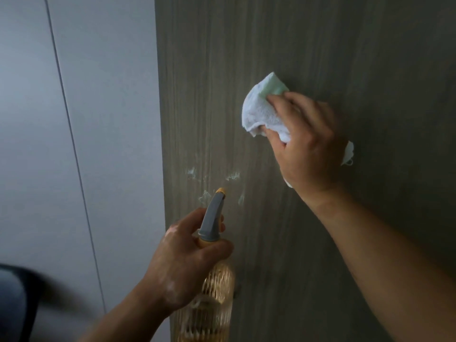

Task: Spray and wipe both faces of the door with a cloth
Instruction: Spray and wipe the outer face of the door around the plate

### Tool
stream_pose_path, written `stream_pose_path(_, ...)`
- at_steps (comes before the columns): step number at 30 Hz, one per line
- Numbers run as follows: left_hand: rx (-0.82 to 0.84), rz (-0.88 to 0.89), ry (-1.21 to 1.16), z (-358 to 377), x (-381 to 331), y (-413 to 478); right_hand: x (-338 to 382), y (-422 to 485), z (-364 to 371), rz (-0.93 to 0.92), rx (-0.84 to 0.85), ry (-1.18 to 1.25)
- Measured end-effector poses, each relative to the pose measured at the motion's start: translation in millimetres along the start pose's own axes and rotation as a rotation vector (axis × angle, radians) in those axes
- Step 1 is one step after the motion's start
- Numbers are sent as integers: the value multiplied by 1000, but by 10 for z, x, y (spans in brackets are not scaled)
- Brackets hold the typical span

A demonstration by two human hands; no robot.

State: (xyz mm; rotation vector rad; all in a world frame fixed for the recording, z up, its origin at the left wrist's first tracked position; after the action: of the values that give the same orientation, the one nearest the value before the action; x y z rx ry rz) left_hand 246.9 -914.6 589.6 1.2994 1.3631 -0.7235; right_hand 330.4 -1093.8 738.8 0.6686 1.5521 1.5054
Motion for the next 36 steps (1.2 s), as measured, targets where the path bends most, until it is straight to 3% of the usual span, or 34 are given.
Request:
stream_pose_path(4, -35, 18, -10, -110, 35, -23, 286, -664, -12, -162, 137, 67)
stream_pose_path(8, -64, 28, -10, -244, 81, -73, 583, -1589, -53, -498, 342, 155)
stream_pose_path(10, -72, 34, -9, -299, 117, -99, 612, -1653, -29, -579, 382, 170)
stream_pose_path(21, -49, 30, -17, -412, 142, -142, 607, 167, 318, -24, 81, 85)
stream_pose_path(24, -57, 28, -28, -477, 181, -132, 788, -222, 298, -131, 107, 81)
stream_pose_path(29, -78, 53, 0, -572, 243, -166, 1080, -1354, 207, -447, 384, 184)
stream_pose_path(33, -50, 58, 8, -608, 260, -167, 1007, -1222, 238, -443, 366, 170)
stream_pose_path(36, -32, 48, 6, -630, 253, -153, 831, -644, 261, -271, 232, 144)
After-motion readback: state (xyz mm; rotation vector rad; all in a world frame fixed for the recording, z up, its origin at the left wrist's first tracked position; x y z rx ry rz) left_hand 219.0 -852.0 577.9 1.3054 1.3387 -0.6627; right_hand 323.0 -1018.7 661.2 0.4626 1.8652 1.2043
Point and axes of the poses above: each hand's wrist, its own y-axis towards the middle knuckle, its own z-axis out of the palm, x = y × z, the point moved 7 cm from there along y, towards the middle knuckle, and after that the axes turned 4 degrees about -y, right-handed, at the moved point
